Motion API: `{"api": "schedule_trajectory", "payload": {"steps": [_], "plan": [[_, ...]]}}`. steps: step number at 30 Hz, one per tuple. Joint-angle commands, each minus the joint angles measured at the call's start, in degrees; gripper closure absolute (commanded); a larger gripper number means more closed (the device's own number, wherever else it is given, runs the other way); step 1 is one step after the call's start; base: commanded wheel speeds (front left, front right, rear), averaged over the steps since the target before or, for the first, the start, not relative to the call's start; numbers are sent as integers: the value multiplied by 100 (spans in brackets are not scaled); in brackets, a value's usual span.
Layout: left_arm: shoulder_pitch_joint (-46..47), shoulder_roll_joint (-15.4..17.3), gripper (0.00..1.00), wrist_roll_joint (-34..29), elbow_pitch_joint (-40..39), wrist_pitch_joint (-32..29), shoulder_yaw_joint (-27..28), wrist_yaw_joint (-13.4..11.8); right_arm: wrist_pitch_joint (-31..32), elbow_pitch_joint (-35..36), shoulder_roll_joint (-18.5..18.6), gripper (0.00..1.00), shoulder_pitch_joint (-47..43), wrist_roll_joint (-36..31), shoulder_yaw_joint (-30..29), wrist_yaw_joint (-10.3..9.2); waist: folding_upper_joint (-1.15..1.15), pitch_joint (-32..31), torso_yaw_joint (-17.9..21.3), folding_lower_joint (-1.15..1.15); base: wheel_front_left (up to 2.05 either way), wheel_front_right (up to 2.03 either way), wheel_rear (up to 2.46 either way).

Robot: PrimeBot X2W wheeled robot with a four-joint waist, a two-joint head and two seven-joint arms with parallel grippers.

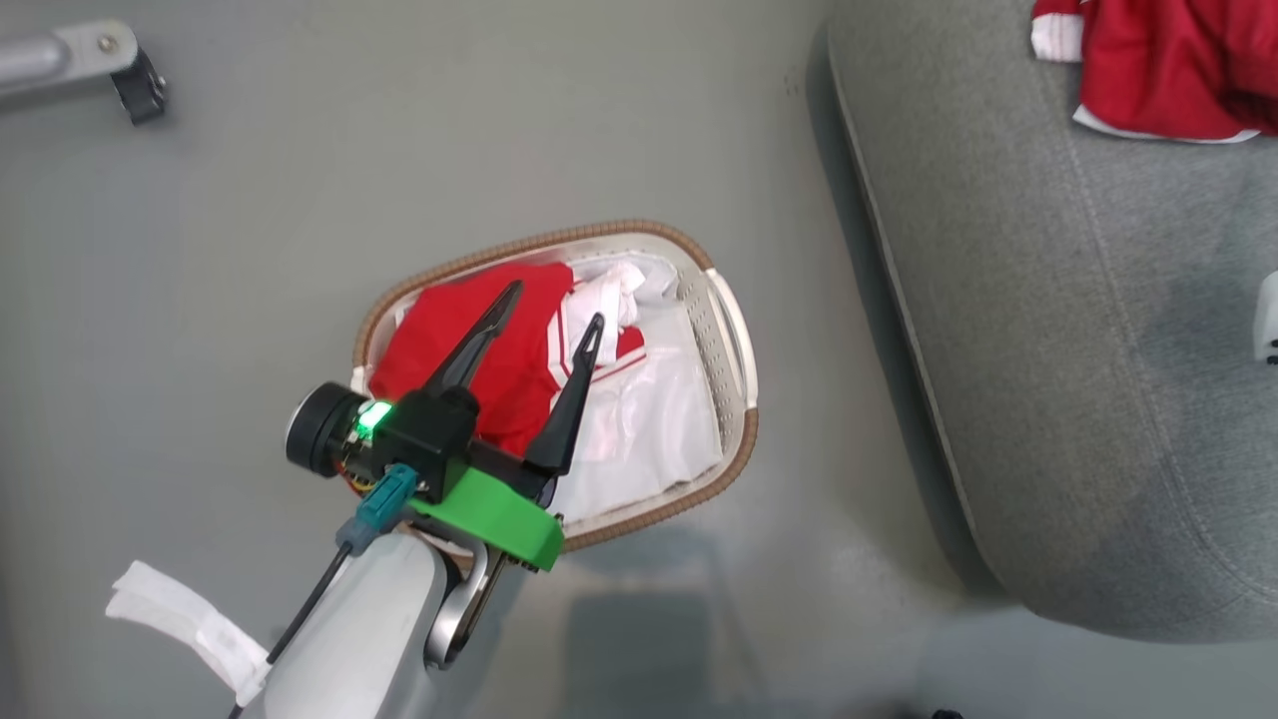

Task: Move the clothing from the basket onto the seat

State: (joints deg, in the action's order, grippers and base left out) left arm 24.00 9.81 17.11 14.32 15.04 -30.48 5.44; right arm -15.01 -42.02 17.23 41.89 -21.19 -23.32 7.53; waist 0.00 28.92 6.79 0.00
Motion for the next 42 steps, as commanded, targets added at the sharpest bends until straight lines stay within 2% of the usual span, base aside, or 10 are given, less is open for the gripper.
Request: {"api": "schedule_trajectory", "payload": {"steps": [1, 7, 12, 21, 27, 30, 38, 42], "plan": [[-156, -19, 0, 34, 18, 21, 70, -31, -24, 58, 1, 0, -142, 70, 58, -8, 0, -439, -21, 0, 0, 0, 0], [-637, -162, 0, 137, 19, 21, 488, -47, -24, 258, -34, 0, -326, 297, 390, -8, 0, -1107, -220, 0, 0, 0, 0], [-1102, -299, 0, 187, -22, 21, 966, -92, -19, 502, -241, 0, -578, 533, 753, -8, 0, -1553, -427, 0, 0, 0, 0], [-1866, -508, 0, 126, -114, 20, 1823, -72, -20, 1301, -996, 0, -1339, 1198, 1024, -8, 0, -2084, -776, 0, 0, 0, 0], [-2230, -623, 0, 61, -130, 14, 2187, -40, -20, 1756, -1359, 0, -2077, 1551, 1347, -8, 0, -2372, -966, 0, 0, 0, 0], [-2381, -644, 0, 56, -134, 13, 2332, -39, -20, 1936, -1412, 0, -2389, 1706, 1543, -8, 0, -2463, -1027, 0, 0, 0, 0], [-2769, -686, 0, 116, -134, 14, 2620, -41, -20, 2247, -1417, 0, -3088, 2736, 2376, -8, 0, -2636, -1069, 0, 0, 0, 0], [-2832, -690, 0, 179, -117, 14, 2648, -34, -20, 2319, -1421, 0, -3352, 2911, 2570, -8, 0, -2712, -1099, 0, 0, 0, 0]]}}
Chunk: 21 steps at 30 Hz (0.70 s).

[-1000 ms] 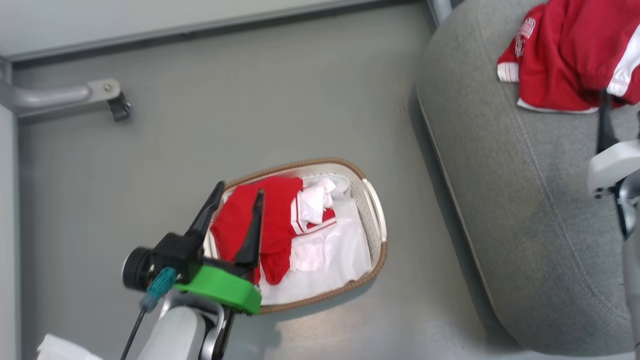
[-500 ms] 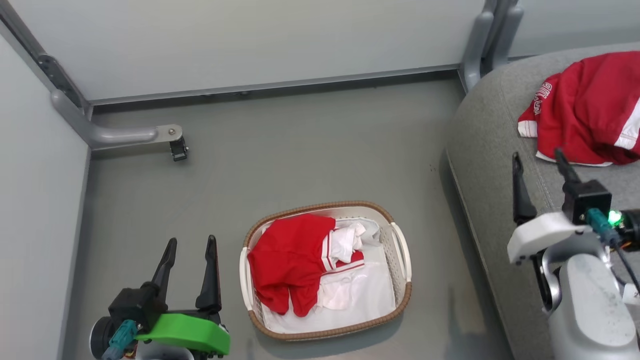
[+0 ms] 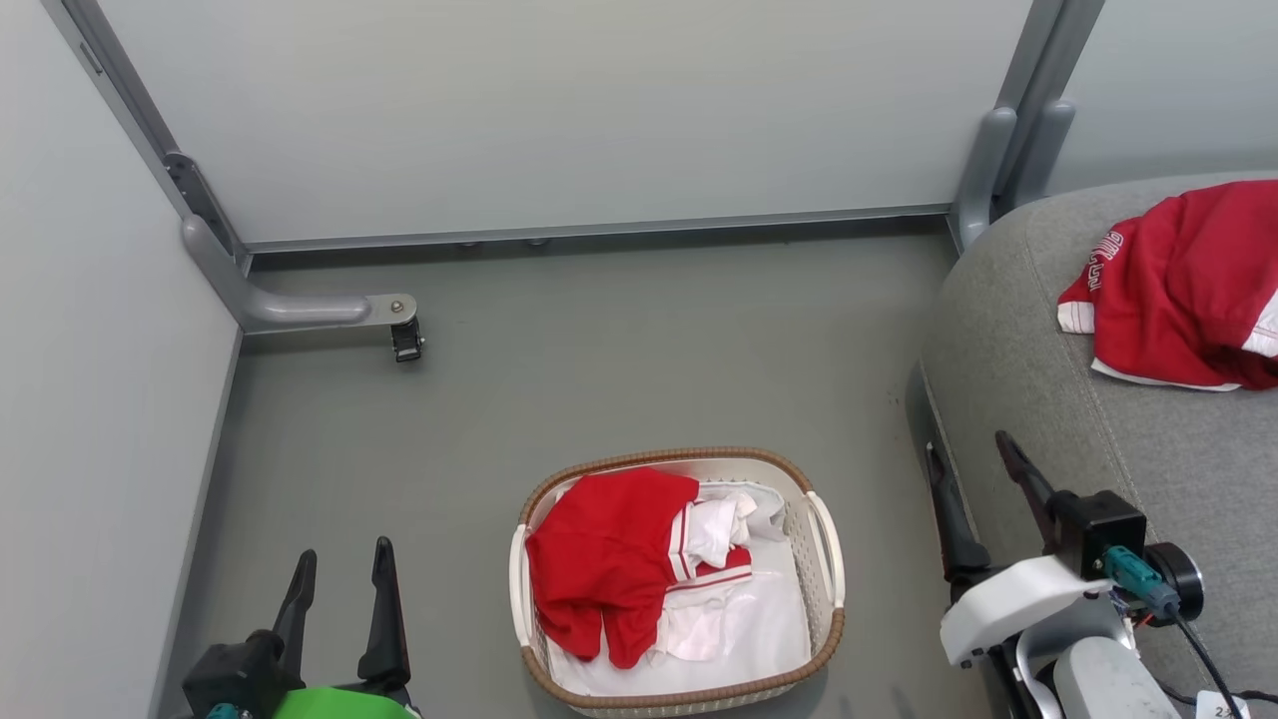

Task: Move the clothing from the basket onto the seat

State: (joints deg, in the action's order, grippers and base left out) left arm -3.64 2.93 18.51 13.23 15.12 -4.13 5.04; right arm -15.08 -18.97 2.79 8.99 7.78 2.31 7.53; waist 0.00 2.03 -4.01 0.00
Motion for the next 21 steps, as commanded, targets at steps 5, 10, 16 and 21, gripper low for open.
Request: {"api": "schedule_trajectory", "payload": {"steps": [5, 10, 16, 21], "plan": [[-90, -4, 0, 69, -16, 5, 60, -11, -13, 47, 24, 0, -156, 41, 137, -8, 0, -54, 12, 0, 0, 0, 0], [-97, -4, 0, 61, 17, 5, 43, -1, -13, 60, 25, 0, -163, 43, 156, -8, 0, -87, 39, 0, 0, 0, 0], [-113, -5, 0, 30, 40, 5, 25, 18, -13, 98, 23, 0, -192, 70, 165, -8, 0, -118, 47, 0, 0, 0, 0], [-108, -4, 0, 5, 68, 5, 0, 16, -13, 112, 23, 0, -207, 92, 192, -8, 0, -130, 40, 0, 0, 0, 0]]}}
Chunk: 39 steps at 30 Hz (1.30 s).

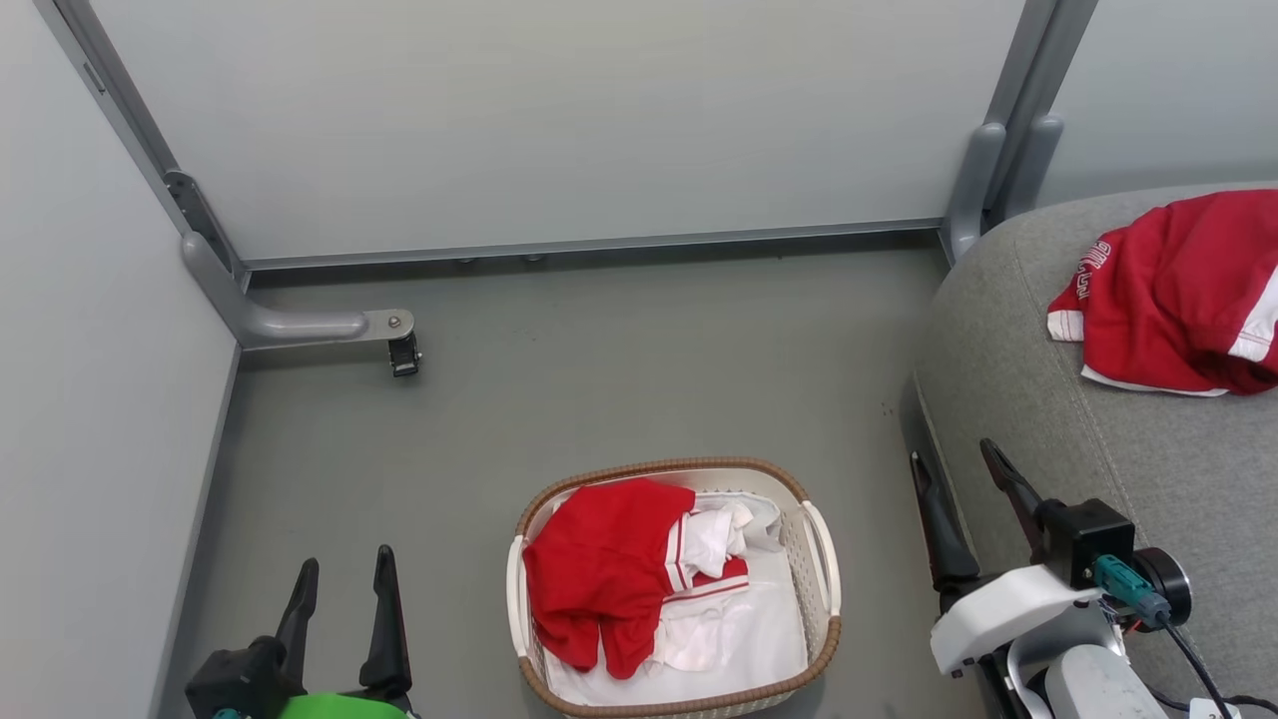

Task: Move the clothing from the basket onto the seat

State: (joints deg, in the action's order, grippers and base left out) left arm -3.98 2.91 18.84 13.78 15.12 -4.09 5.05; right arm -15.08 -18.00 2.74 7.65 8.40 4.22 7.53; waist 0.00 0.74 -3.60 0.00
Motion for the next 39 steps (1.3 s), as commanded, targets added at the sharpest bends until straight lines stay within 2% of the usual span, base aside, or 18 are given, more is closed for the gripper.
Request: {"api": "schedule_trajectory", "payload": {"steps": [1, 16, 27, 33, 39], "plan": [[-71, -2, 0, -26, 18, 4, -9, 10, -13, 15, 28, 0, -78, 35, 5, -8, 0, -2, -4, 0, 0, 0, 0], [-104, -2, 0, -74, 21, 5, -49, 22, -13, 44, 28, 0, -112, 8, 51, -8, 0, 16, -10, 0, 0, 0, 0], [119, -1, 0, -191, -13, 5, -103, 34, -13, 149, 27, 0, 50, -102, 35, -8, 0, 275, 32, 0, 0, 0, 0], [411, -1, 0, -370, -13, 5, -248, 76, -13, 290, 29, 0, 313, -256, -20, -8, 0, 680, 114, 0, 0, 0, 0], [1122, 84, 0, -689, 90, 5, -447, 155, -13, 565, 27, 0, 740, -450, -208, -8, 0, 1500, 265, 0, 0, 0, 0]]}}
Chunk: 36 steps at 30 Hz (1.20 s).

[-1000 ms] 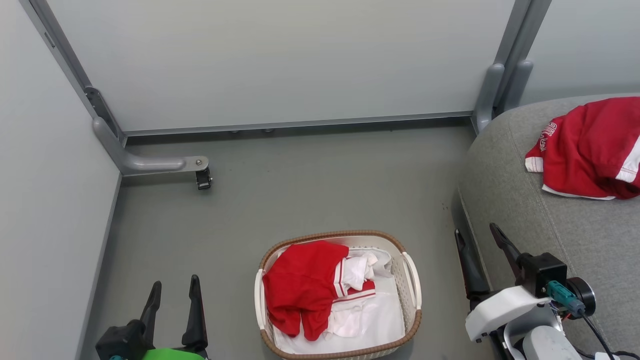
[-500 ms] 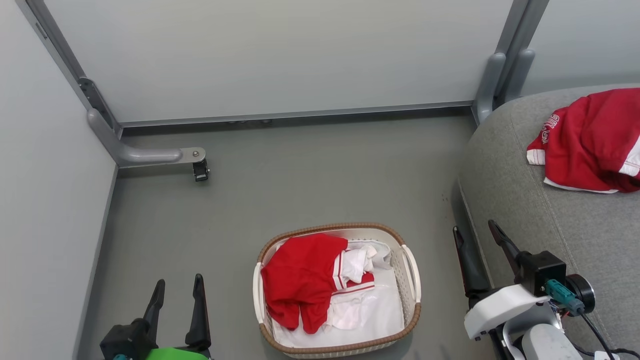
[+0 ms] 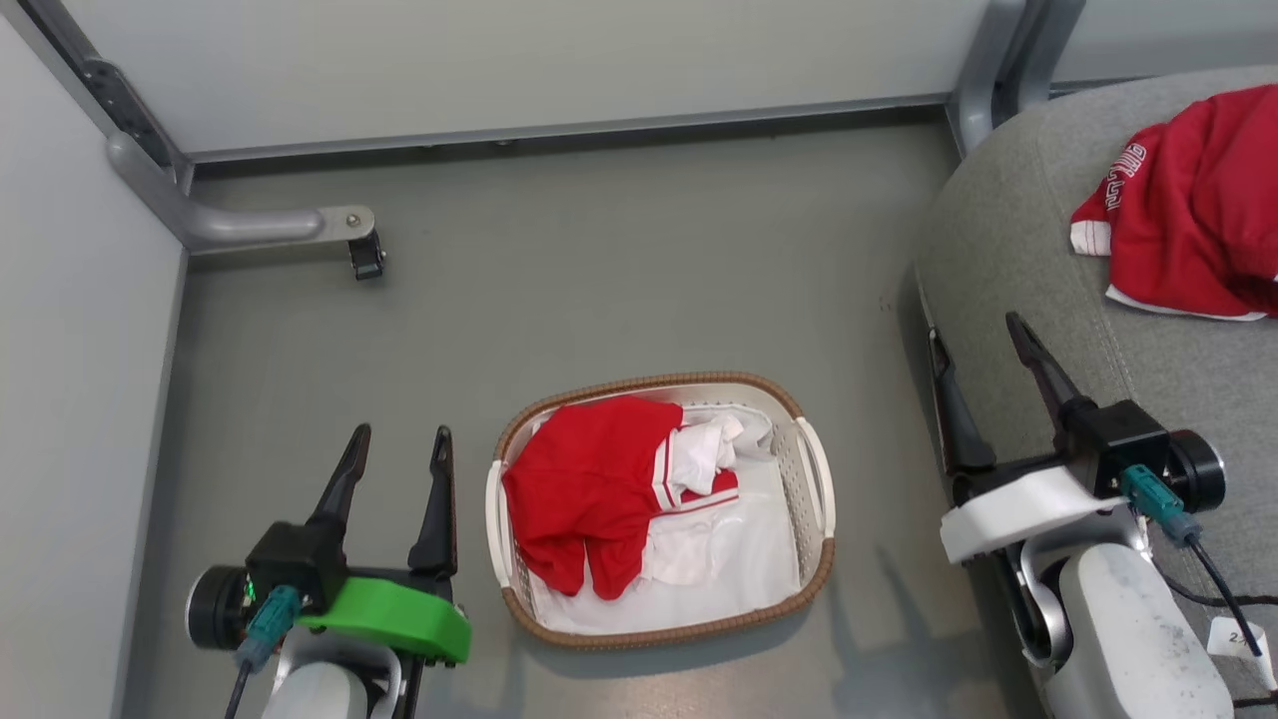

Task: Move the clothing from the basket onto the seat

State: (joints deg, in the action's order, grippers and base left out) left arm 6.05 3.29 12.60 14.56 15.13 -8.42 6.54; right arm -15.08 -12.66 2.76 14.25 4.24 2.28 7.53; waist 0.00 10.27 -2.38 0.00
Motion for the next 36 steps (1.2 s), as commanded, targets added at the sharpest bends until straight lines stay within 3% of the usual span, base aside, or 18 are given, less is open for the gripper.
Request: {"api": "schedule_trajectory", "payload": {"steps": [1, 8, 13, 19, 26, 36], "plan": [[310, 79, 0, -143, 61, 4, -84, 27, -13, 85, 23, 0, 171, -87, -47, -8, 0, 718, 184, 0, 0, 0, 0], [1601, 305, 0, -655, 859, 4, -789, 85, -13, 527, 23, 0, 697, -220, -233, -8, 0, 1776, 500, 0, 0, 0, 0], [2661, 463, 0, -1201, 1893, -15, -1487, 95, -13, 851, 21, 0, 997, -282, -347, -8, 0, 2468, 718, 0, 0, 0, 0], [3632, 417, 0, -1600, 3125, -72, -2169, 97, -13, 1166, 17, 0, 1261, -175, -453, -8, 0, 3167, 967, 0, 0, 0, 0], [4396, 260, 0, -1818, 4108, -38, -2724, 98, -13, 1431, 17, 0, 1499, 28, -456, -8, 0, 3835, 1180, 0, 0, 0, 0], [5155, 363, 0, -2164, 4912, -7, -3145, -16, -13, 2089, 18, 0, 1791, 290, -461, -8, 0, 4483, 1411, 0, 0, 0, 0]]}}
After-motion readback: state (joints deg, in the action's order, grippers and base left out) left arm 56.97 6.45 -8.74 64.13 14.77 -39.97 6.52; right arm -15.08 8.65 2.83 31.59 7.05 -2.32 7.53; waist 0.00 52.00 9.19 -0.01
